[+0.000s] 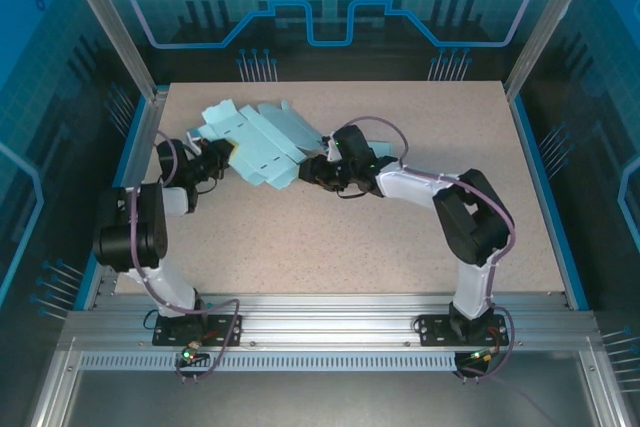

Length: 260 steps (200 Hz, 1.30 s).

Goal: Fold the paper box

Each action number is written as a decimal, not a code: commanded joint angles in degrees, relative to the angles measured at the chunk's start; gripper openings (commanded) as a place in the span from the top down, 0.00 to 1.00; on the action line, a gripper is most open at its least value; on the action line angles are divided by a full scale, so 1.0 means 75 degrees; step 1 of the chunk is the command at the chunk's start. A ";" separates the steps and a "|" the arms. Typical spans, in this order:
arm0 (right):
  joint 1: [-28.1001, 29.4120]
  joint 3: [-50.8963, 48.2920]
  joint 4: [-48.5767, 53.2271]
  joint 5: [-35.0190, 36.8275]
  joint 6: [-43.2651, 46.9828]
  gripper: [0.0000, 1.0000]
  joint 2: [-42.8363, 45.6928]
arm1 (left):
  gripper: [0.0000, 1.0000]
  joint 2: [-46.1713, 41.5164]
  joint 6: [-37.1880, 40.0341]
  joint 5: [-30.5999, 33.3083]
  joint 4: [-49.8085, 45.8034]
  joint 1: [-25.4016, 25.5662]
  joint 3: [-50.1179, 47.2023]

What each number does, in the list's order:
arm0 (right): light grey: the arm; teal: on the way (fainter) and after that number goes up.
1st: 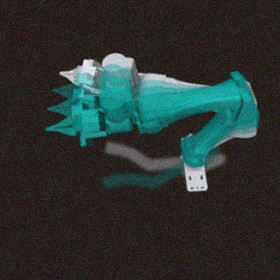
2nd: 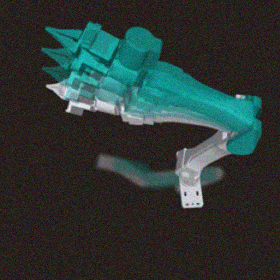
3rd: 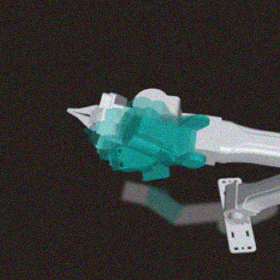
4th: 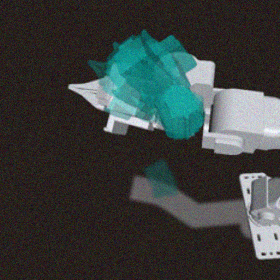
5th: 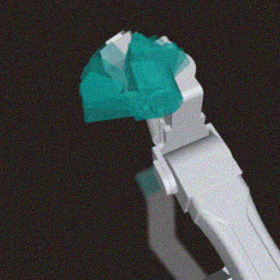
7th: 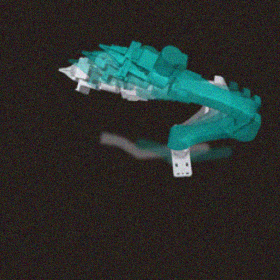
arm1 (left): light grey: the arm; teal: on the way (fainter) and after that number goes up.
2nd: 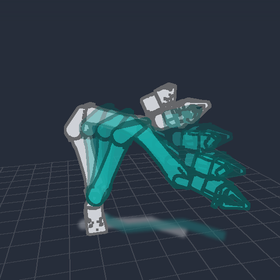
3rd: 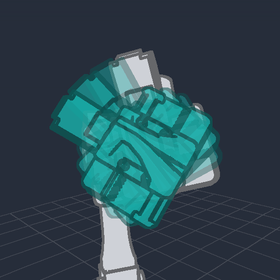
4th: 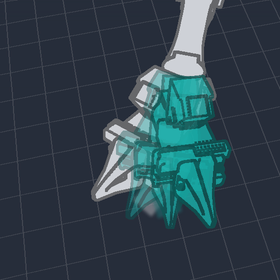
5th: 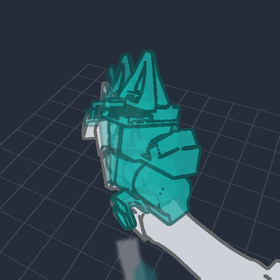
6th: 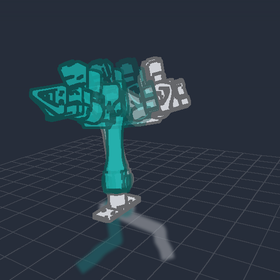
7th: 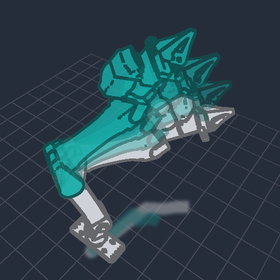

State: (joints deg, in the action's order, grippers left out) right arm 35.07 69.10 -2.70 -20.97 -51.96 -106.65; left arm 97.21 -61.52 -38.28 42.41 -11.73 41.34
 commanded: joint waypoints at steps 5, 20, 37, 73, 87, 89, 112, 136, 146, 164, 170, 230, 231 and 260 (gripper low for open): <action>-0.0283 -0.0429 0.0655 0.0159 0.1165 0.48 0.1063 | 1.00 -0.1163 0.2832 -0.0502 -0.3765 0.0033 0.1019; -0.0451 -0.0755 0.0843 0.0240 0.1558 0.45 0.1593 | 1.00 -0.1672 0.4354 -0.0414 -0.5770 0.0034 0.1730; -0.0603 -0.1009 0.1253 0.0470 0.2062 0.44 0.2200 | 1.00 -0.2134 0.5624 -0.0434 -0.7195 0.0041 0.2393; -0.0791 -0.1549 0.1918 0.1168 0.2877 0.41 0.3260 | 1.00 -0.2720 0.7308 -0.1123 -0.9090 0.0136 0.3519; -0.0854 -0.1608 0.2200 0.1242 0.3067 0.41 0.3348 | 1.00 -0.2871 0.8057 -0.1273 -0.9871 0.0316 0.3952; -0.0870 -0.1608 0.2244 0.1253 0.3078 0.41 0.3343 | 1.00 -0.2892 0.8154 -0.1286 -0.9964 0.0355 0.4008; -0.1012 -0.1681 0.2320 0.0944 0.3164 0.42 0.2998 | 1.00 -0.3244 0.9277 -0.1700 -1.0823 0.0753 0.4467; -0.1125 -0.1566 0.1932 0.0361 0.3175 0.45 0.2208 | 1.00 -0.3668 1.0038 -0.2173 -1.1187 0.0919 0.4622; -0.1137 -0.1411 0.1800 0.0150 0.3211 0.46 0.1810 | 1.00 -0.3796 1.0243 -0.2408 -1.1318 0.0939 0.4660; -0.1147 -0.1013 0.1654 -0.0166 0.3305 0.48 0.1064 | 1.00 -0.3864 1.0657 -0.2789 -1.1727 0.1092 0.4785; -0.1149 -0.0871 0.1623 -0.0260 0.3319 0.49 0.0826 | 1.00 -0.3879 1.0791 -0.2800 -1.1875 0.1207 0.4789; -0.1514 0.0151 0.1359 -0.0530 0.3067 0.52 -0.0655 | 1.00 -0.3797 1.2370 -0.2224 -1.3237 0.2250 0.4977; -0.1537 0.0162 0.1351 -0.0531 0.3064 0.53 -0.0659 | 1.00 -0.3797 1.2389 -0.2228 -1.3249 0.2258 0.4977; -0.1887 0.0266 0.1065 -0.0667 0.2868 0.52 -0.0832 | 1.00 -0.3784 1.2898 -0.2187 -1.3546 0.2444 0.5040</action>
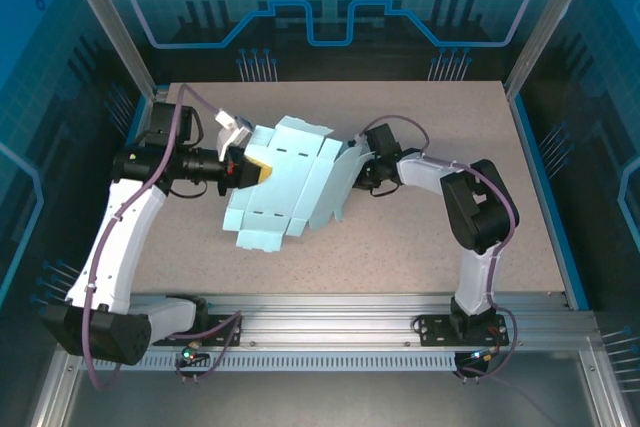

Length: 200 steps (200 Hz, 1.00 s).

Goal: Fold the paper box

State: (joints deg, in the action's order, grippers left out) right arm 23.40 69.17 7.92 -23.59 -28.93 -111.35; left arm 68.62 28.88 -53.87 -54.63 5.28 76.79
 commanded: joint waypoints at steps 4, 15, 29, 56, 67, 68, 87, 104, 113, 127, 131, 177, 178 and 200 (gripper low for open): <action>-0.0378 0.0268 -0.0393 -0.0350 -0.0233 0.52 -0.0221 | 1.00 0.0037 0.0884 -0.0081 -0.0657 0.0192 0.0335; -0.0508 0.0289 -0.0469 -0.0424 -0.0290 0.52 -0.0259 | 1.00 0.0093 0.1062 -0.0017 -0.0810 0.0264 0.0392; -0.0649 0.0316 -0.0536 -0.0526 -0.0324 0.52 -0.0282 | 1.00 0.0175 0.1291 0.0128 -0.1032 0.0357 0.0455; -0.0810 0.0265 -0.0575 -0.0826 -0.0262 0.52 -0.0080 | 1.00 0.0452 0.1718 0.0748 -0.1526 0.0569 0.0683; -0.0827 0.0167 -0.0553 -0.0833 -0.0172 0.51 0.0144 | 1.00 0.0669 0.1849 0.1084 -0.1733 0.0628 0.0868; -0.0825 0.0160 -0.0547 -0.0835 -0.0167 0.51 0.0165 | 1.00 0.0694 0.1858 0.1104 -0.1754 0.0630 0.0893; -0.0837 -0.0053 -0.0475 -0.0878 0.0013 0.51 0.0732 | 1.00 0.1265 0.2146 0.1572 -0.2321 0.0718 0.1453; -0.0847 -0.0281 -0.0295 -0.0811 0.0277 0.50 0.1426 | 1.00 0.1873 0.2372 0.1972 -0.2839 0.0812 0.2089; -0.0853 -0.0429 -0.0129 -0.0624 0.0482 0.49 0.1852 | 1.00 0.2173 0.2498 0.2131 -0.3121 0.0857 0.2429; -0.0866 -0.0746 0.0111 -0.0156 0.0823 0.46 0.2639 | 1.00 0.2587 0.2717 0.2224 -0.3450 0.0950 0.2870; -0.0861 -0.0849 0.0178 -0.0004 0.0930 0.45 0.2884 | 1.00 0.2694 0.2762 0.2253 -0.3507 0.0990 0.2978; -0.0787 -0.2022 0.0458 0.0820 0.2523 0.21 0.5779 | 1.00 0.3634 0.3251 0.2527 -0.3921 0.1448 0.3942; -0.0781 -0.2042 0.0457 0.0805 0.2557 0.20 0.5836 | 1.00 0.3653 0.3268 0.2528 -0.3938 0.1462 0.3971; -0.0639 -0.2372 0.0449 0.0220 0.3271 0.00 0.6811 | 1.00 0.4096 0.3569 0.2575 -0.4160 0.1709 0.4492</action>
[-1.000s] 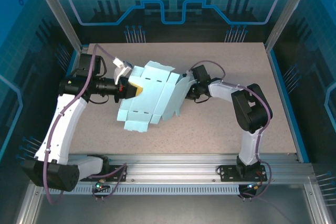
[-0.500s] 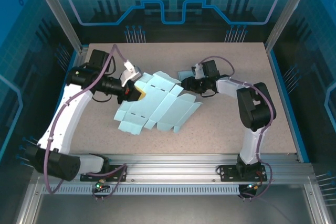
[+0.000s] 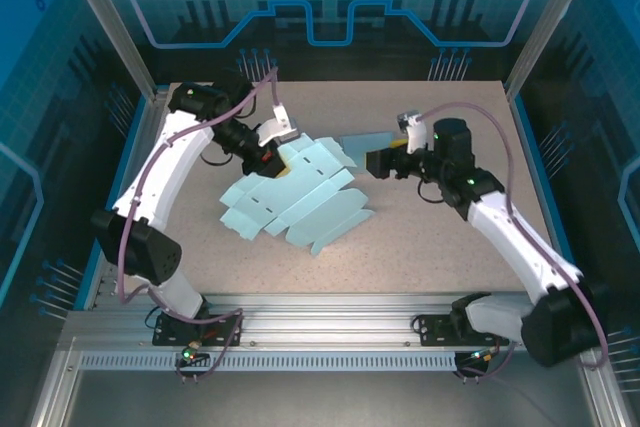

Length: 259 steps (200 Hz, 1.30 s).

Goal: Fold the paper box

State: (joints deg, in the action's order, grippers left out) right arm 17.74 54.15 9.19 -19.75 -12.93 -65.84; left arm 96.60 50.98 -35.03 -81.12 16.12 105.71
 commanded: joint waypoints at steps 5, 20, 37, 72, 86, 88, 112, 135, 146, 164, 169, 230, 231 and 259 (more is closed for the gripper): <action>0.0138 -0.0387 0.0304 -0.0470 0.1254 0.00 0.0892 | 1.00 0.0469 0.0682 0.0092 -0.0681 0.0327 0.0756; 0.0292 -0.0361 0.0392 -0.0845 0.1526 0.00 0.1160 | 1.00 0.0789 0.0844 0.0176 -0.0815 0.0486 0.1131; 0.0681 -0.0168 0.0698 -0.0903 0.1957 0.00 0.1295 | 1.00 0.1183 0.0950 0.0291 -0.1032 0.0646 0.1596; 0.1532 0.0324 0.1336 -0.0298 0.2820 0.00 0.1215 | 1.00 0.1758 0.1129 0.0397 -0.1444 0.0844 0.2372; 0.1560 0.0479 0.1385 -0.0198 0.2891 0.03 0.1017 | 1.00 0.1818 0.1227 0.0432 -0.1479 0.0915 0.2480; 0.1561 0.0511 0.1393 -0.0184 0.2909 0.04 0.0971 | 1.00 0.1816 0.1238 0.0438 -0.1480 0.0923 0.2477; 0.1552 0.0915 0.1509 -0.0196 0.3168 0.15 0.0304 | 1.00 0.1820 0.1434 0.0491 -0.1431 0.0977 0.2496; 0.1561 0.1434 0.1699 -0.0618 0.3368 0.23 -0.0402 | 1.00 0.1919 0.1441 0.0641 -0.1407 0.0985 0.2644; 0.1566 0.1633 0.1729 -0.0695 0.3444 0.31 -0.0650 | 1.00 0.1984 0.1441 0.0704 -0.1430 0.0987 0.2719; 0.1568 0.1807 0.1716 -0.0700 0.3513 0.50 -0.0895 | 1.00 0.2046 0.1393 0.0847 -0.1412 0.0985 0.2769; 0.1567 0.1832 0.1707 -0.0717 0.3528 0.55 -0.0939 | 1.00 0.2050 0.1366 0.0877 -0.1379 0.0985 0.2768; 0.1572 0.1705 0.1533 -0.0416 0.3475 1.00 -0.1029 | 0.90 0.1921 0.1181 0.0900 -0.0775 0.0974 0.2722; 0.1572 0.1696 0.1525 -0.0403 0.3472 1.00 -0.1024 | 0.89 0.1921 0.1176 0.0899 -0.0757 0.0977 0.2722; 0.1485 0.1386 0.1033 0.0024 0.3215 1.00 -0.0904 | 0.67 0.1814 0.1035 0.0916 -0.0458 0.0922 0.2654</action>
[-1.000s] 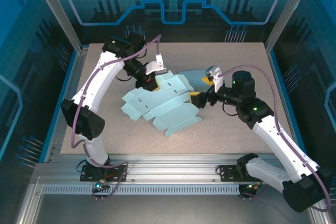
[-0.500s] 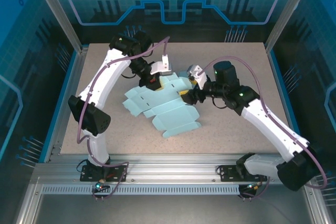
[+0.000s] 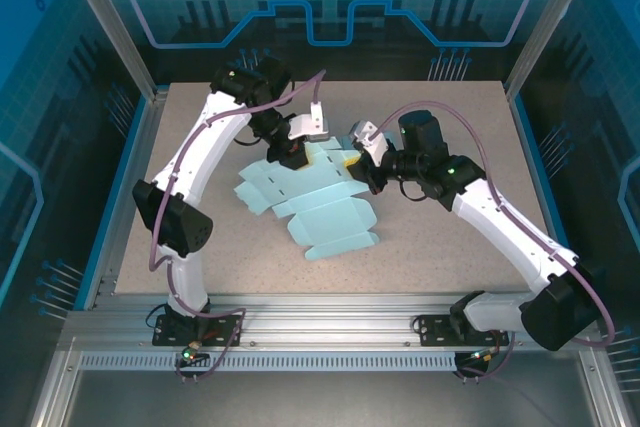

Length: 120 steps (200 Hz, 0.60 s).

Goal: Fold the paper box

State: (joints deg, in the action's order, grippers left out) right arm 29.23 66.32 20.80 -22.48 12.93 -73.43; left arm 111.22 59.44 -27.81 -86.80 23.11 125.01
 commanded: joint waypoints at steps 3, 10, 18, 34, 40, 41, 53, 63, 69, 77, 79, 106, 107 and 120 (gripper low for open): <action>-0.0078 -0.0307 -0.0623 0.0421 -0.0281 1.00 0.0126 | 0.64 -0.0158 -0.0121 -0.0041 0.0349 -0.0028 0.0043; -0.0158 -0.0464 -0.0900 0.0476 -0.0437 1.00 0.0173 | 0.58 -0.0228 -0.0196 -0.0024 0.0488 -0.0073 -0.0039; -0.0288 -0.0667 -0.1256 0.0418 -0.0644 1.00 0.0183 | 0.53 -0.0310 -0.0283 -0.0029 0.0637 -0.0120 -0.0158; -0.0536 -0.1068 -0.2001 0.0176 -0.1092 1.00 0.0162 | 0.40 -0.0541 -0.0505 -0.0041 0.1073 -0.0272 -0.0492; -0.0596 -0.1186 -0.2234 0.0139 -0.1232 1.00 0.0130 | 0.40 -0.0640 -0.0571 -0.0058 0.1206 -0.0319 -0.0671; -0.0601 -0.1212 -0.2269 0.0132 -0.1249 1.00 0.0120 | 0.40 -0.0657 -0.0574 -0.0061 0.1262 -0.0329 -0.0671; -0.0664 -0.1394 -0.2630 0.0145 -0.1421 1.00 0.0025 | 0.40 -0.0885 -0.0683 -0.0097 0.1528 -0.0416 -0.1041; -0.0693 -0.1489 -0.2847 0.0187 -0.1539 1.00 -0.0081 | 0.41 -0.1052 -0.0731 -0.0120 0.1716 -0.0467 -0.1325; -0.0704 -0.1533 -0.2958 0.0202 -0.1609 1.00 -0.0168 | 0.40 -0.1150 -0.0767 -0.0101 0.1834 -0.0499 -0.1499; -0.0725 -0.1543 -0.3059 0.0181 -0.1649 1.00 -0.0275 | 0.35 -0.1258 -0.0874 -0.0025 0.2022 -0.0545 -0.1726; -0.0723 -0.1551 -0.3082 0.0175 -0.1652 1.00 -0.0299 | 0.33 -0.1285 -0.0907 0.0001 0.2079 -0.0561 -0.1773; -0.0757 -0.1654 -0.3570 -0.0443 -0.1600 1.00 -0.0487 | 0.17 -0.1735 -0.1320 0.0028 0.2960 -0.0899 -0.2663; -0.0757 -0.1657 -0.3581 -0.0480 -0.1597 1.00 -0.0487 | 0.17 -0.1749 -0.1324 0.0017 0.2996 -0.0924 -0.2693; -0.0757 -0.1663 -0.3665 -0.0634 -0.1506 1.00 -0.0509 | 0.17 -0.2033 -0.1490 -0.0040 0.3661 -0.1166 -0.3282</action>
State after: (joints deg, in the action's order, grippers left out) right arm 24.25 54.48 -0.71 -22.83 2.07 -76.82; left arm 99.96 51.59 -27.22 -68.31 17.39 106.17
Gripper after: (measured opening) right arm 0.073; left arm 0.833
